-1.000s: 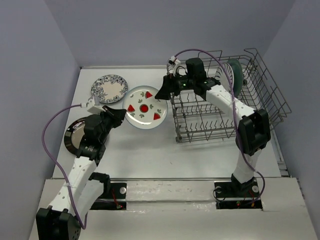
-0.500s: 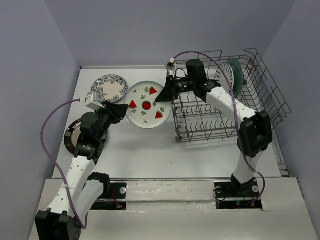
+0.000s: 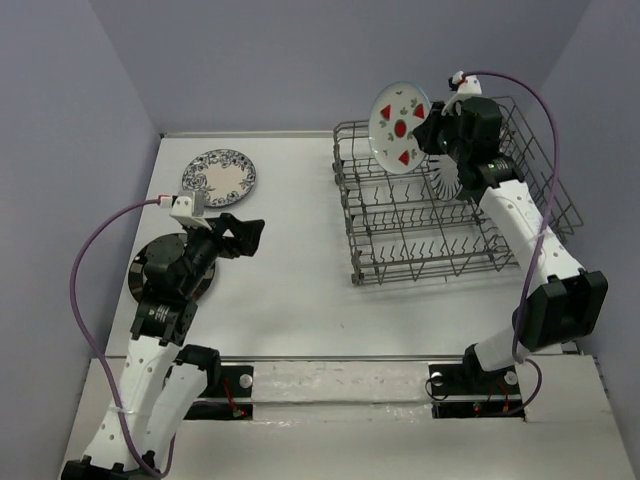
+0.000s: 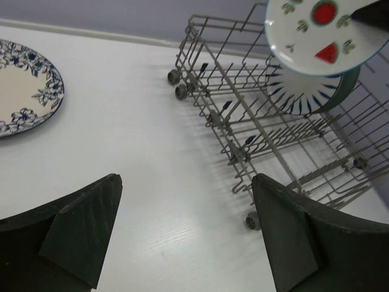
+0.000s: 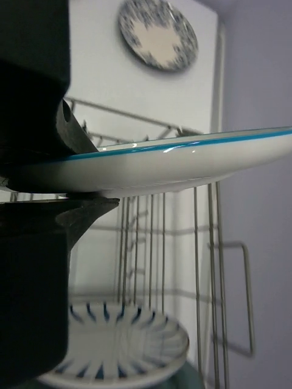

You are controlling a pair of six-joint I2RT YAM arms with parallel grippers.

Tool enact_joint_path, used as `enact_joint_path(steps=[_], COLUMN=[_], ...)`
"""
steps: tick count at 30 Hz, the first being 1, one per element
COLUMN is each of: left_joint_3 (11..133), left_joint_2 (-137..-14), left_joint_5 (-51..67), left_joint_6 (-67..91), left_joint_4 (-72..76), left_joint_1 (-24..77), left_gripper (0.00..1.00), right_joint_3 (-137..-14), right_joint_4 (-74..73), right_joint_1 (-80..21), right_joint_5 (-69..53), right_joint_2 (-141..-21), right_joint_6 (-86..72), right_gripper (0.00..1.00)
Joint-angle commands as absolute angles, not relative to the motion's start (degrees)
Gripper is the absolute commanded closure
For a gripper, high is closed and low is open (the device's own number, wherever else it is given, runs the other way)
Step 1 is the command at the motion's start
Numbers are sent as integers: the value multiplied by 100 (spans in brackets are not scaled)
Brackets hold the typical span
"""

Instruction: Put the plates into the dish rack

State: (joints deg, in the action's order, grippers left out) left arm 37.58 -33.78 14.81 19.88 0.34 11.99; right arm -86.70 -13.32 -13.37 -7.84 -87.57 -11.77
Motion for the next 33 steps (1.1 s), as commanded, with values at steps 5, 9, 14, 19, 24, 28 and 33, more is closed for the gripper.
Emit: enact_joint_path(steps=[5,9,14,19,24,28,33], left_joint_3=[3779,3797,3814,3832,3823,3815,3806], left_joint_2=[-3463,-3410,-3375,-3410,-3445,-3524,-3665], left_joint_5=[1406,1213,1072,1028,976,941,923], left_joint_6=[1406,1336,1318,1310,1327,1345,1415], left_joint_4=[-114,-219,-299,-299,-281,-272,-229], left_joint_1=[1573,1766,1863,1890,1881,1855,1732], left_gripper=[1,1,1,1,1,1,1], right_joint_3=[-9421,-9554,-9554,-9352,-9115,-8930,-8807], right_joint_4=[-686,-659,-650,-650,-650,-607,-510], right_joint_1=[-1152,-1151,-1151,-1151,-1151,-1151,-1151], right_joint_5=[1872,1846,1880,1829,1723,1723,1731], right_joint_2=[-8911,-9289,-9650,-9966,-10230,-10354,-10248], right_joint_6=[1001,1572,1837,1855,1547,1240,967], right_gripper=[93,93,93,93,93,92,68])
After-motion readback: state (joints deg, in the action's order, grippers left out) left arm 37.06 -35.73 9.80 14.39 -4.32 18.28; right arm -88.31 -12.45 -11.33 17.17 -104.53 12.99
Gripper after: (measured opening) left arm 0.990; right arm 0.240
